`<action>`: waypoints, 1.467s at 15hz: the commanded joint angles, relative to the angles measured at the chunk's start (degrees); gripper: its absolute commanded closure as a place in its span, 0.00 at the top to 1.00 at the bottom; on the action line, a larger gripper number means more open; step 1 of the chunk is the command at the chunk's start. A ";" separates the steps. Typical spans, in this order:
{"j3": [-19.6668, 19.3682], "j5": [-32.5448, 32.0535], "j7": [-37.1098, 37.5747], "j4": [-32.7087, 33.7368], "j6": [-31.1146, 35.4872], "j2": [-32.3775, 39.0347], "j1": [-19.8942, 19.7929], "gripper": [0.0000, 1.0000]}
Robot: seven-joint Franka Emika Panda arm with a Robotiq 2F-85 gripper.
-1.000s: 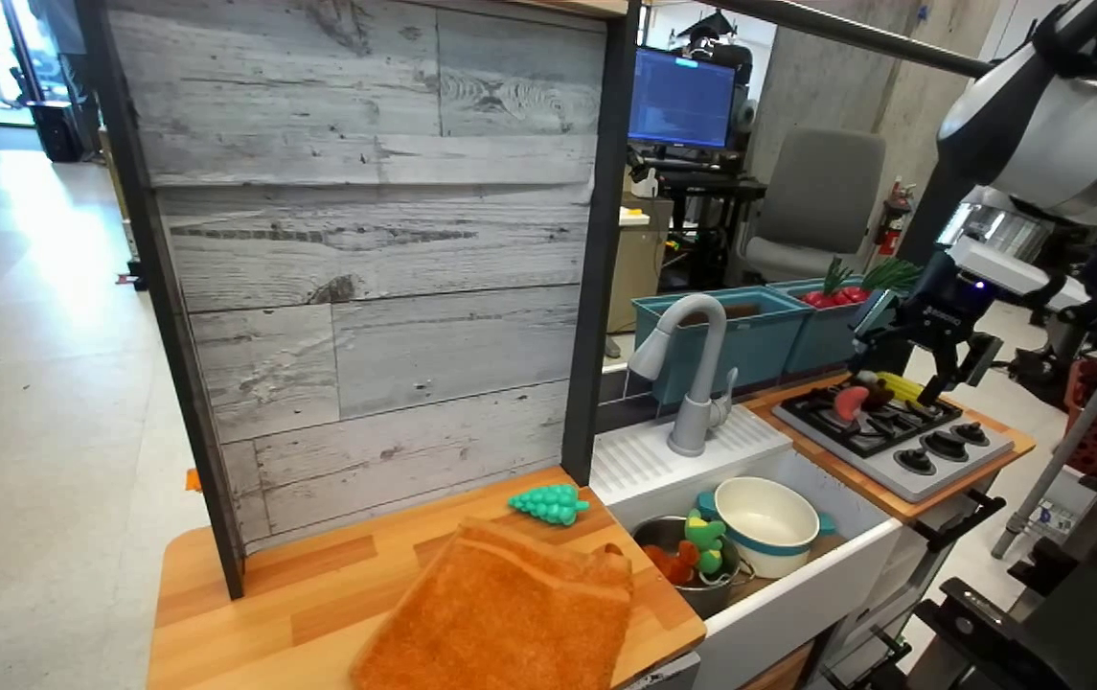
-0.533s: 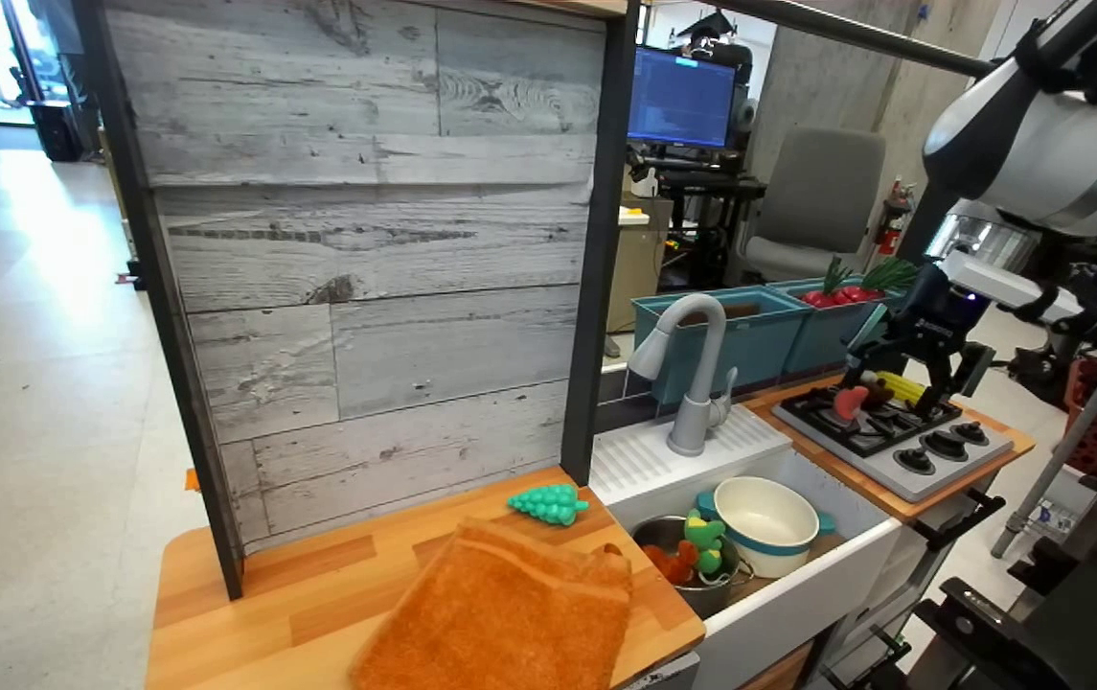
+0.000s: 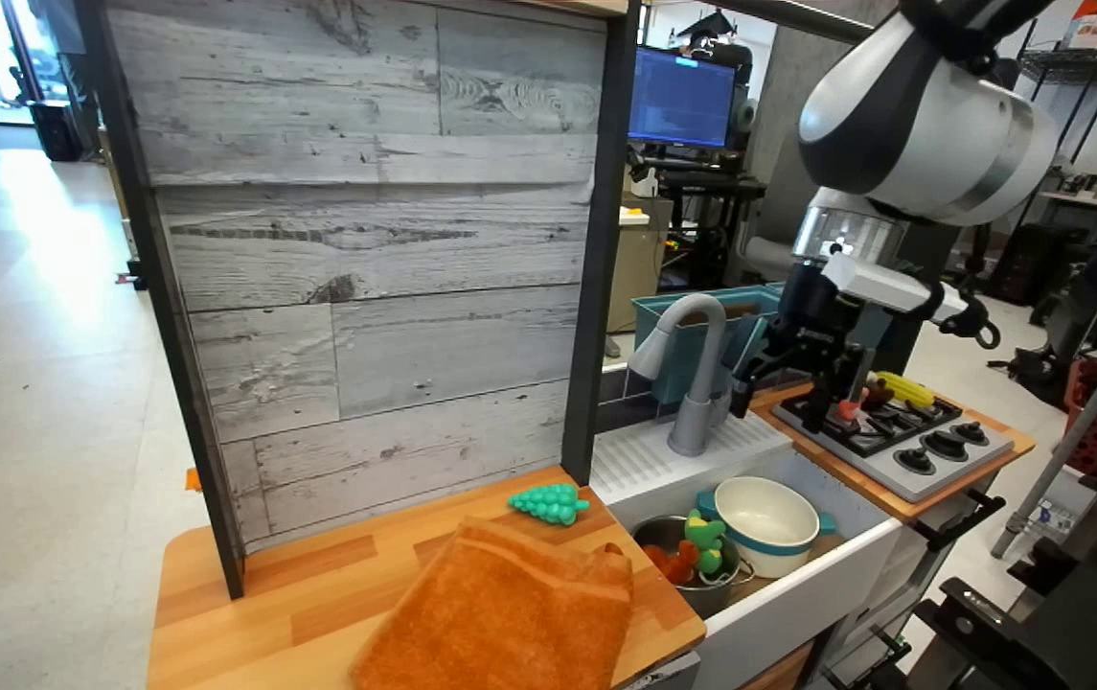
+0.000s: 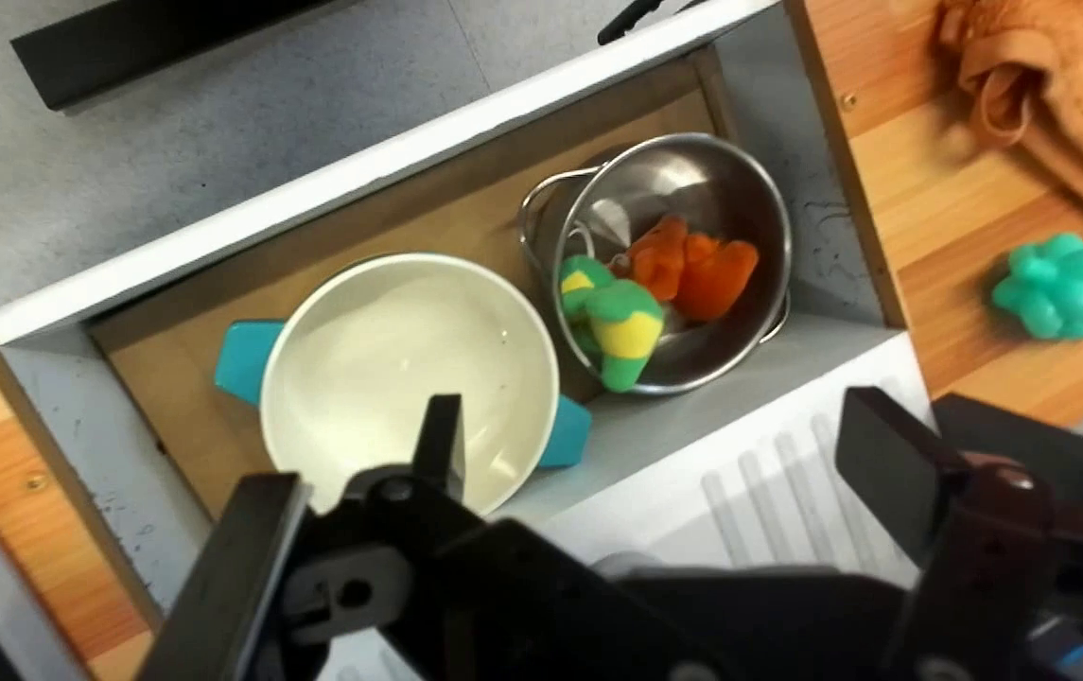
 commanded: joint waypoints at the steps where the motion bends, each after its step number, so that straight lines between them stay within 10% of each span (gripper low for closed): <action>1: -4.03 -5.80 7.42 0.57 0.10 0.89 8.27 1.00; 7: -10.50 -14.56 14.97 -0.51 11.08 5.14 17.89 0.98; 9: -10.17 -14.73 14.45 -0.17 15.54 7.74 17.64 0.73; 12: -5.34 -12.64 10.60 0.70 18.48 11.74 13.73 0.51; 13: -3.26 -12.10 9.15 0.95 19.04 13.05 12.02 0.58; 14: -1.06 -11.53 7.63 1.46 19.31 14.22 9.89 0.85; 19: 8.31 -7.85 -0.30 7.37 25.42 20.24 -4.51 1.00; 21: 10.68 -8.01 -3.28 10.07 29.80 22.68 -8.76 1.00; 22: 11.12 -8.60 -3.99 11.15 30.53 23.50 -9.92 0.75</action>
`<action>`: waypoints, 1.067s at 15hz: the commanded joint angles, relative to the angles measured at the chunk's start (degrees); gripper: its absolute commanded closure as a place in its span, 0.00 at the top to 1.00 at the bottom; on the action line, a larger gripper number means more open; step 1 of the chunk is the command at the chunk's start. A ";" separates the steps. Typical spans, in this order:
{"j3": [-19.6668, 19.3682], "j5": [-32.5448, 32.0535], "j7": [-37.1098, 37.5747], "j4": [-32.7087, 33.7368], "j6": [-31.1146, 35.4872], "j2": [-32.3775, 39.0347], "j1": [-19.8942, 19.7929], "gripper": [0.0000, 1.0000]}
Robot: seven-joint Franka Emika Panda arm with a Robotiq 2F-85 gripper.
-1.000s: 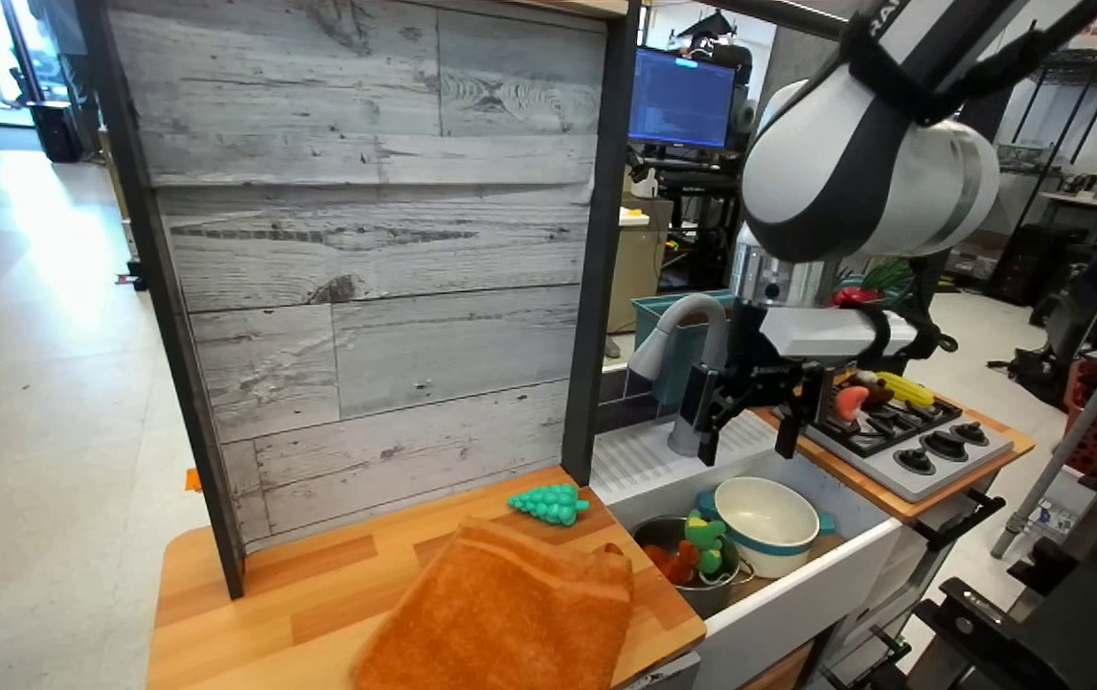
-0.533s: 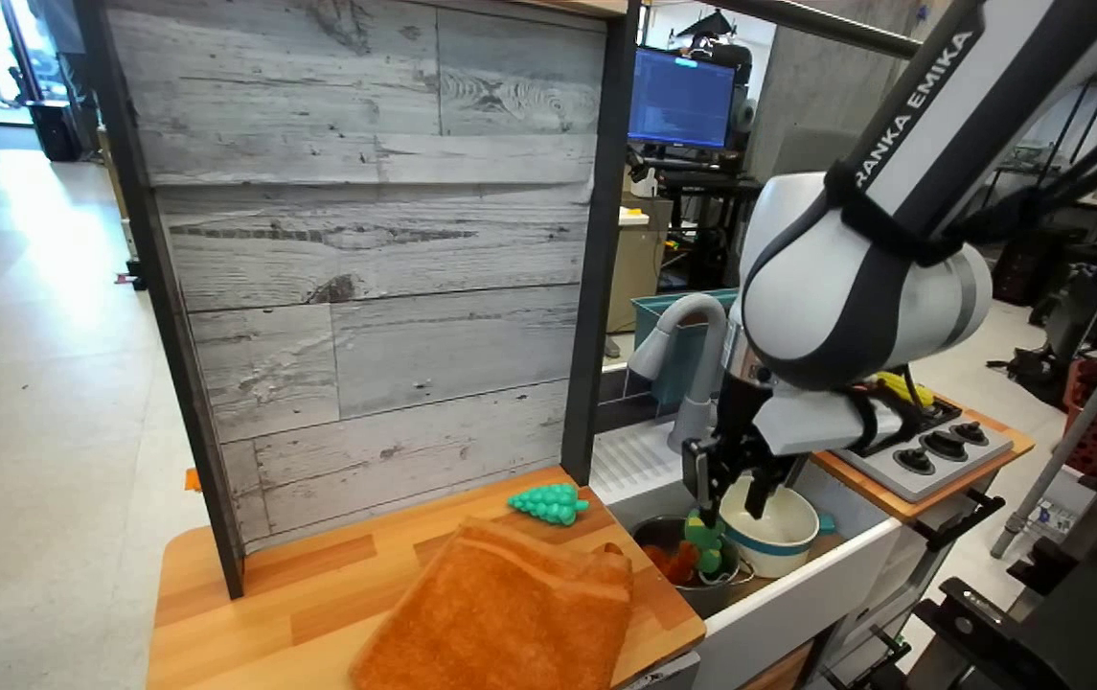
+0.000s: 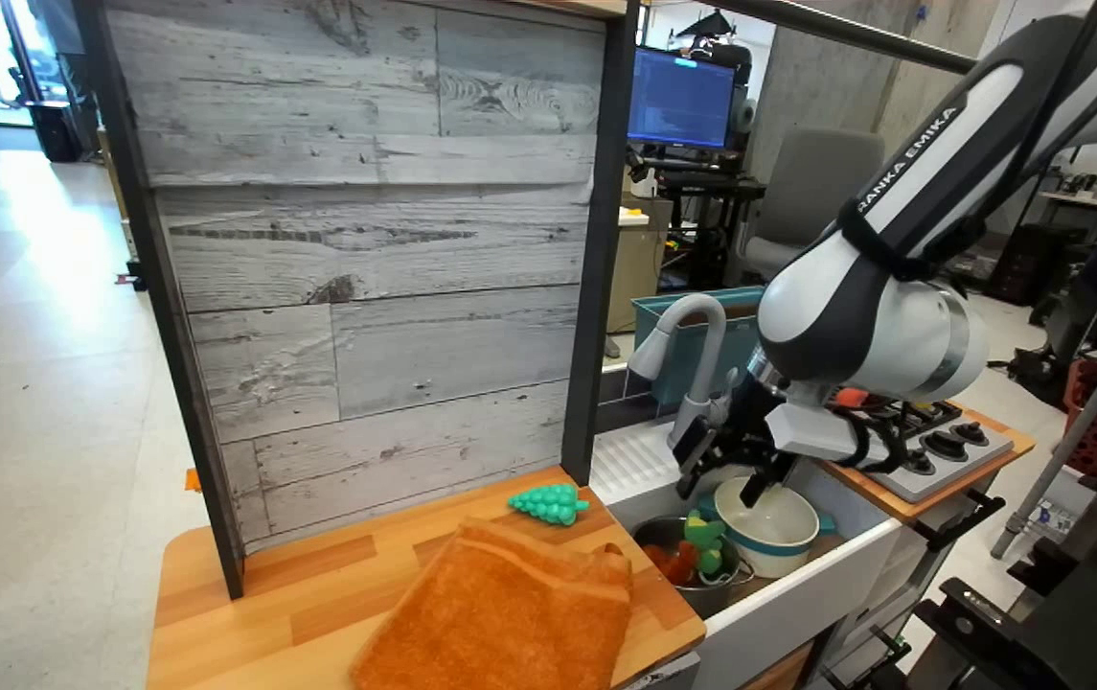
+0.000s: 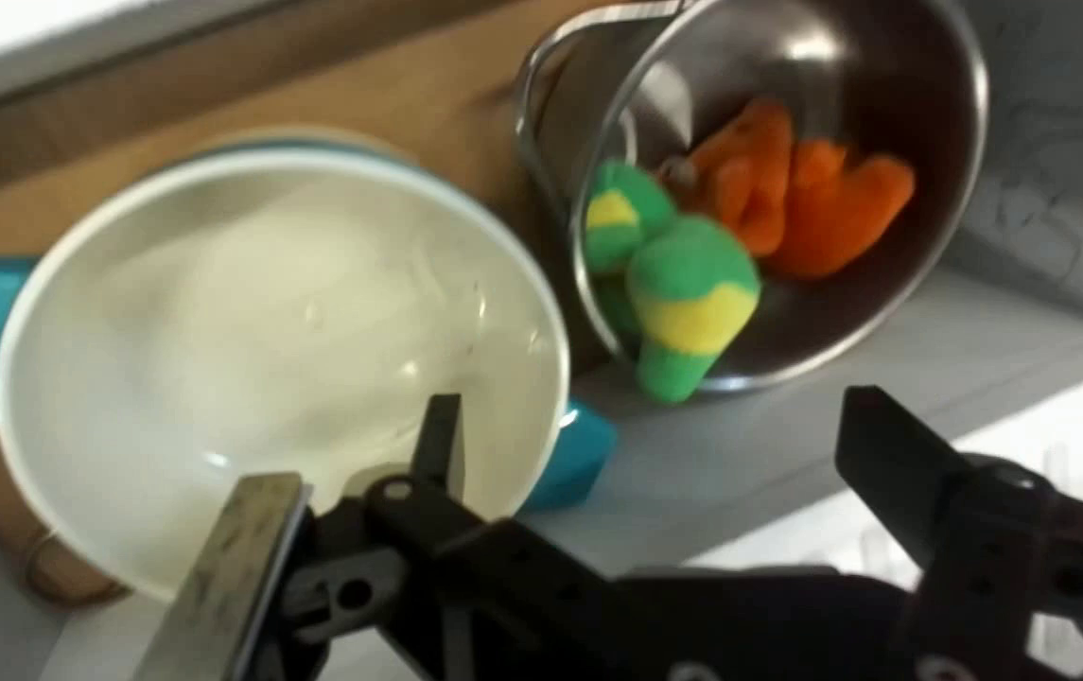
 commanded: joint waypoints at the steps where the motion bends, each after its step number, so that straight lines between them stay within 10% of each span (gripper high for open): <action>1: 4.25 -0.07 -4.58 5.59 4.51 4.94 -5.99 0.75; 4: 4.70 -0.04 -4.84 6.24 2.44 5.48 -6.65 0.93; 16: 2.52 -0.94 -5.11 1.27 -0.01 1.37 -5.90 1.00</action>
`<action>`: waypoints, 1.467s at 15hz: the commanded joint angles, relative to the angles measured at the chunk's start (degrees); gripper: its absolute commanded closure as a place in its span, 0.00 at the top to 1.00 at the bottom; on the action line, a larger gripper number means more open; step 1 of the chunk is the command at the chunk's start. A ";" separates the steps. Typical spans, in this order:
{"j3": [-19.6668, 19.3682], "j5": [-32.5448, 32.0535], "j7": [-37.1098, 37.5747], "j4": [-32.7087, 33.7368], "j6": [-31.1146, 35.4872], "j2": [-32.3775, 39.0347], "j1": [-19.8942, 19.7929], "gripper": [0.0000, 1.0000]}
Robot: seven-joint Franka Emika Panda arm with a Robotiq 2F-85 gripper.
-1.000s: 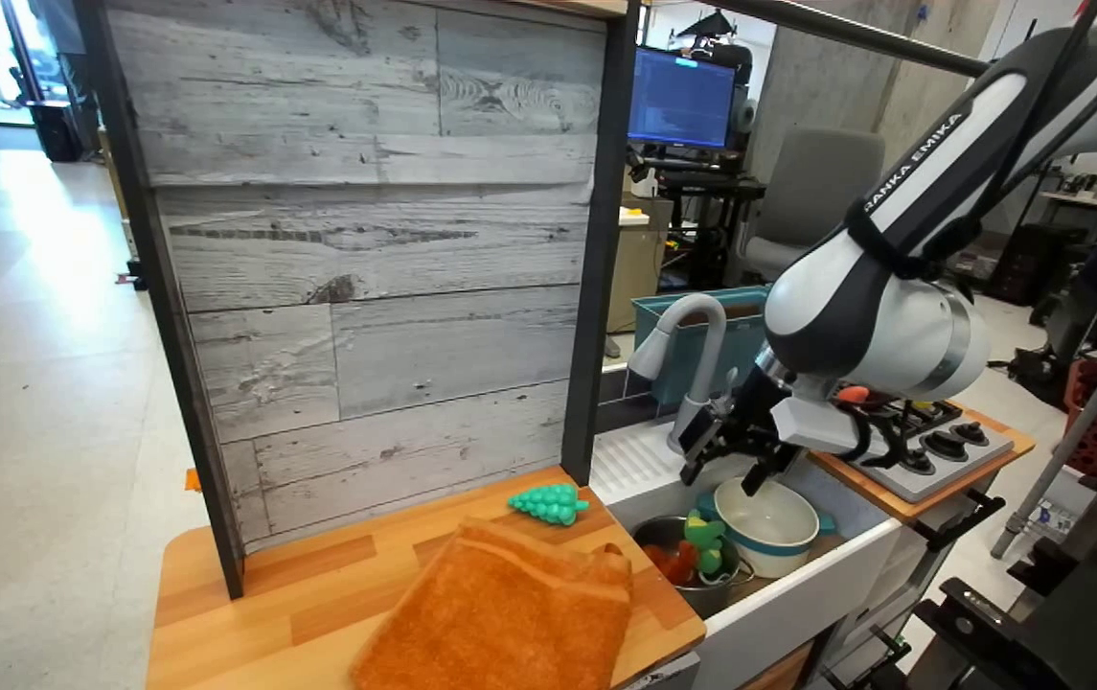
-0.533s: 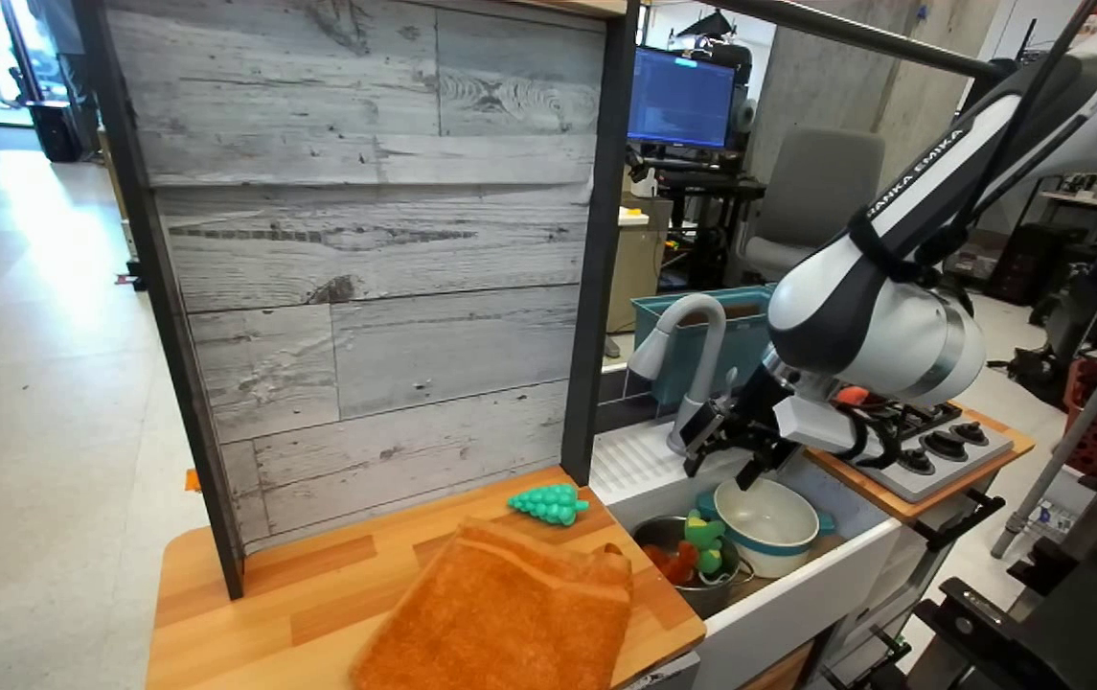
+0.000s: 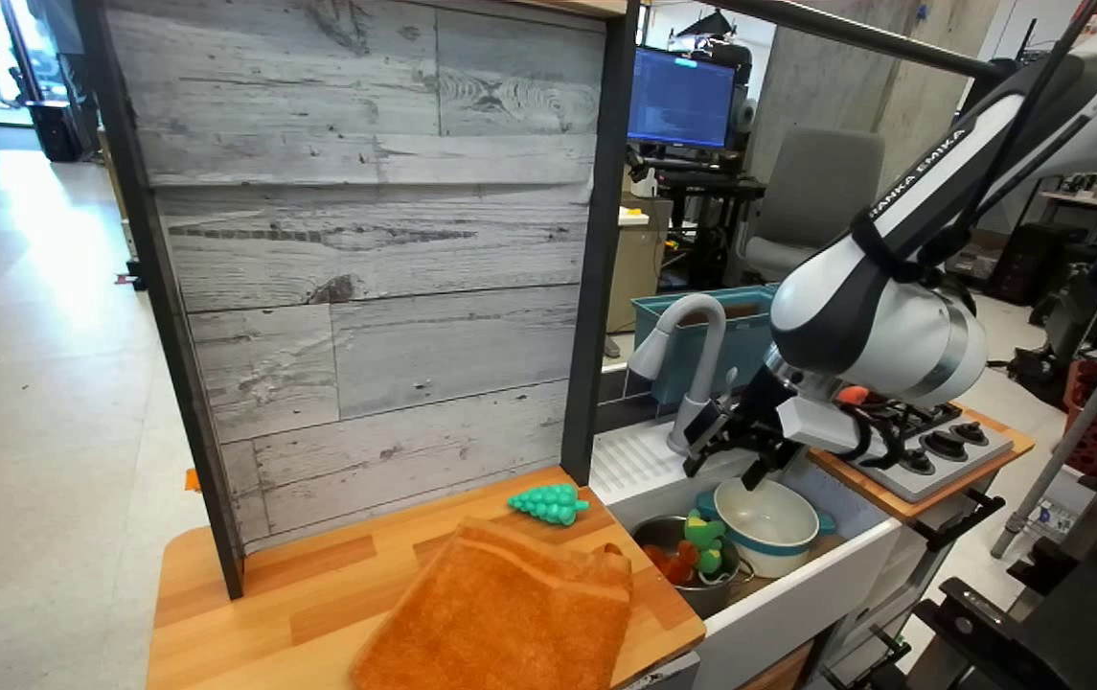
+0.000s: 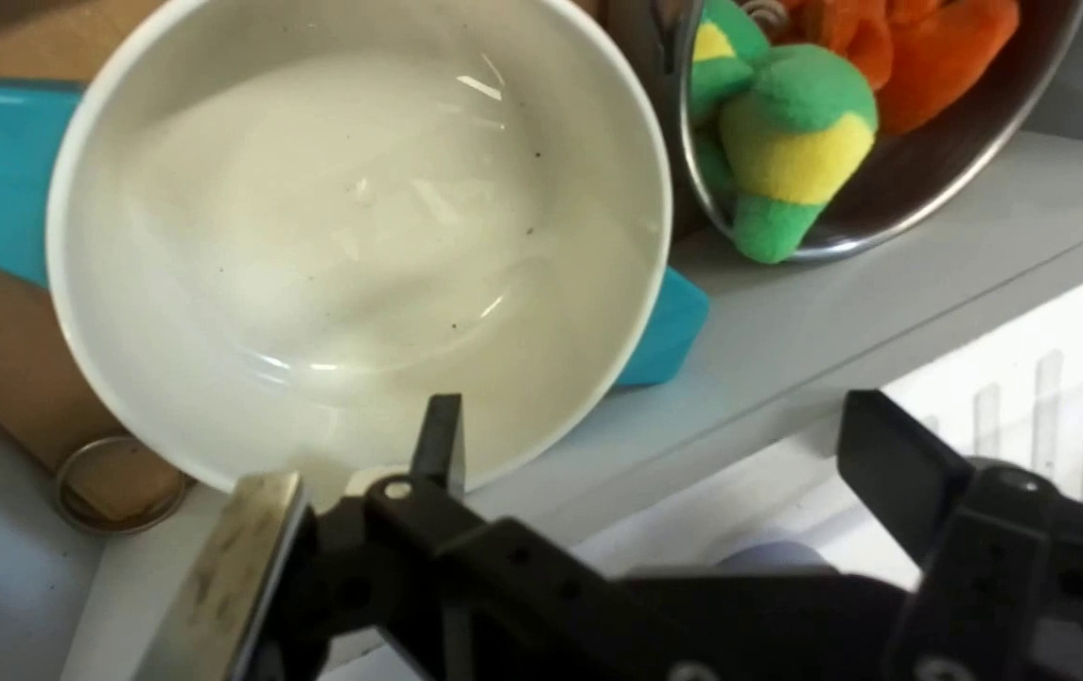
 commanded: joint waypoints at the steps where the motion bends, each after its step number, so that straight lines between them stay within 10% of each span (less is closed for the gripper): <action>1: -1.30 -1.07 -0.76 -3.87 -1.67 -2.94 0.95 1.00; 11: -2.34 -5.89 -3.95 -13.21 2.71 -7.04 6.14 1.00; 19: -11.61 -5.78 1.75 -5.63 -0.99 -4.73 20.06 0.37; 22: -13.93 -5.85 3.41 -2.19 -3.65 -2.40 23.17 0.42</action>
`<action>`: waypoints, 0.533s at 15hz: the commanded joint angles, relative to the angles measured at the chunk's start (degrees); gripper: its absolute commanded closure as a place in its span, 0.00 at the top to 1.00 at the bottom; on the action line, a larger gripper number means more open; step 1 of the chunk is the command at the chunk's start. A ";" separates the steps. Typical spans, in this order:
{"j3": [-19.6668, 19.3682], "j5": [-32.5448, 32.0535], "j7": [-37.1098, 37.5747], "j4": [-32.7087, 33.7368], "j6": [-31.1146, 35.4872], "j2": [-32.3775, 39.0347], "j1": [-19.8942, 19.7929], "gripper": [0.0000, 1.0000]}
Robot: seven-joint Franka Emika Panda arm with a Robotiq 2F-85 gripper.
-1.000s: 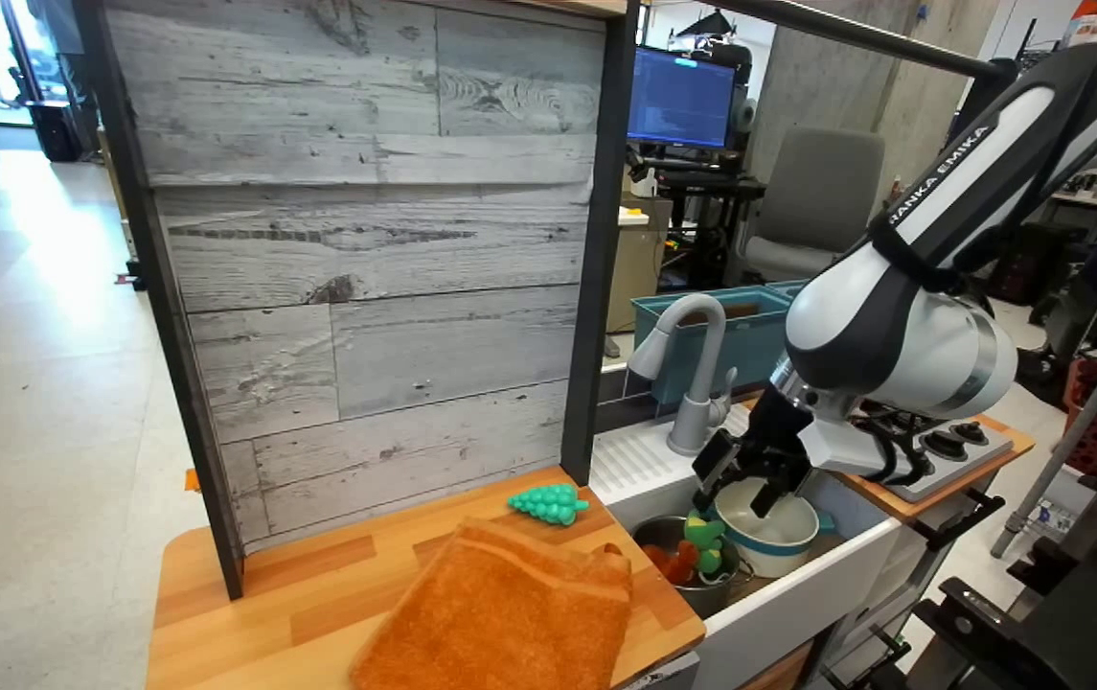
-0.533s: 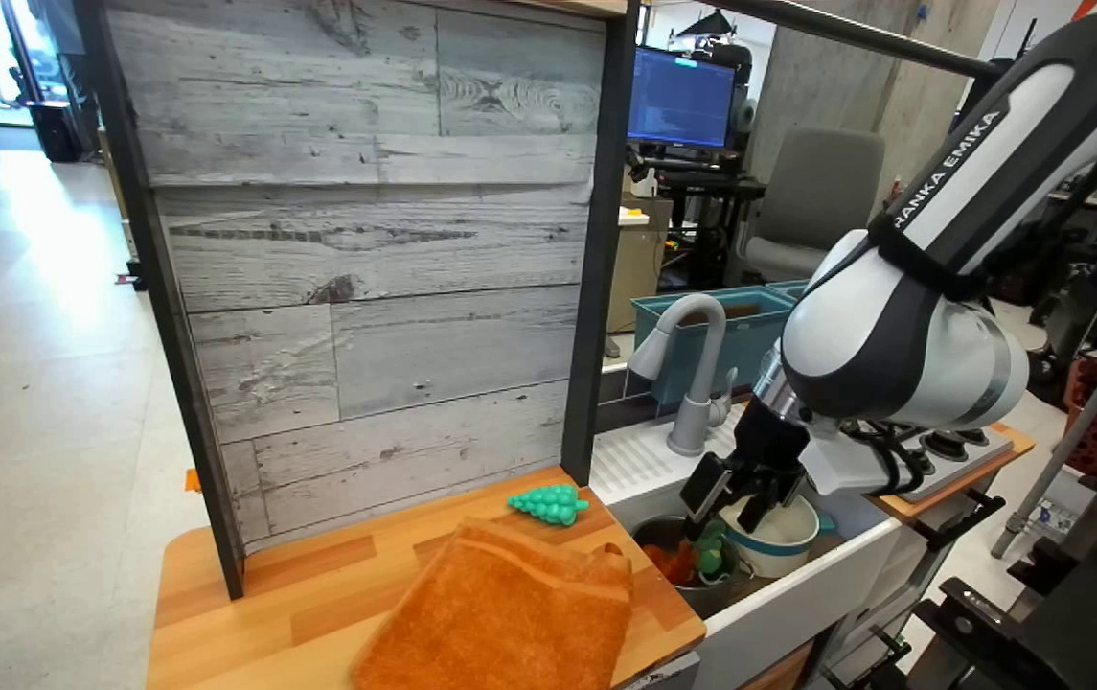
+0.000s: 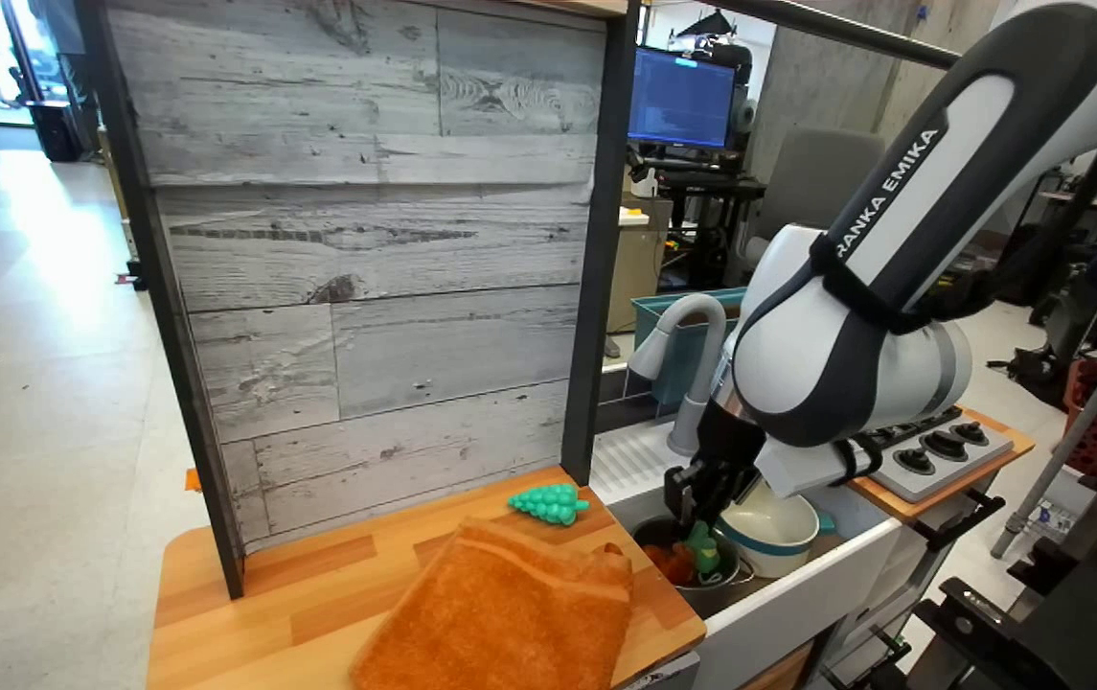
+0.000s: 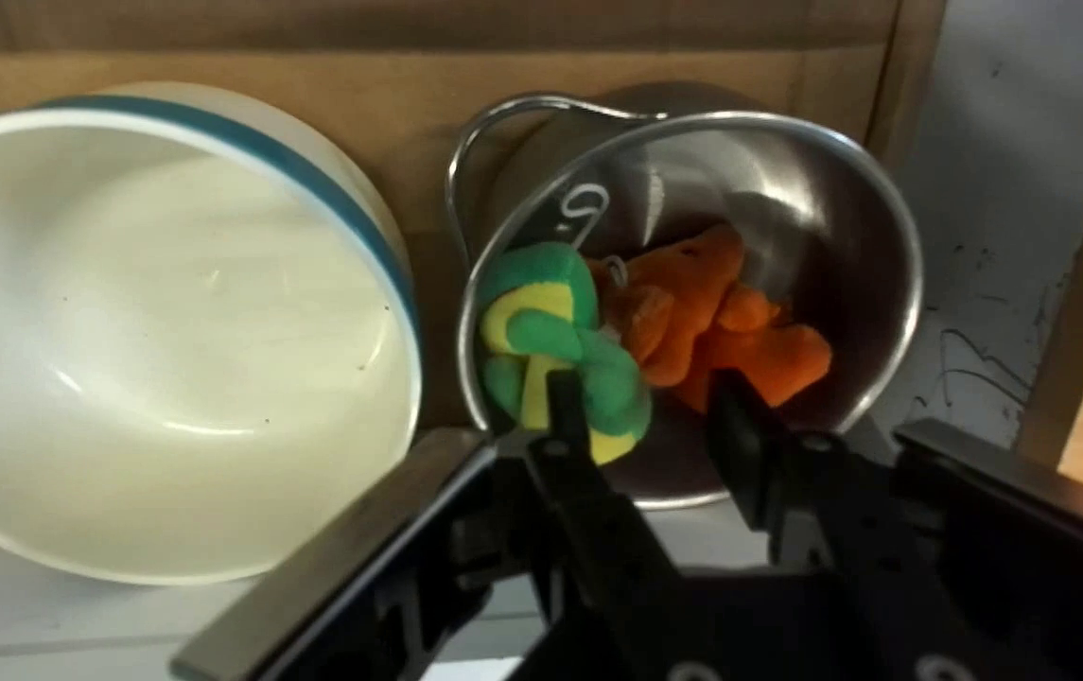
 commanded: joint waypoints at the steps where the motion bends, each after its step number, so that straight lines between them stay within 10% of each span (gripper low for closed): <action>1: -2.85 -1.27 2.89 5.53 -4.11 3.53 3.37 0.48; 4: -3.78 -1.24 3.94 8.14 -6.87 5.64 4.37 0.74; 5: -3.90 -1.21 4.17 8.96 -7.65 6.29 4.44 0.30; 8: -3.96 -1.38 3.92 9.43 -7.48 7.02 4.23 0.26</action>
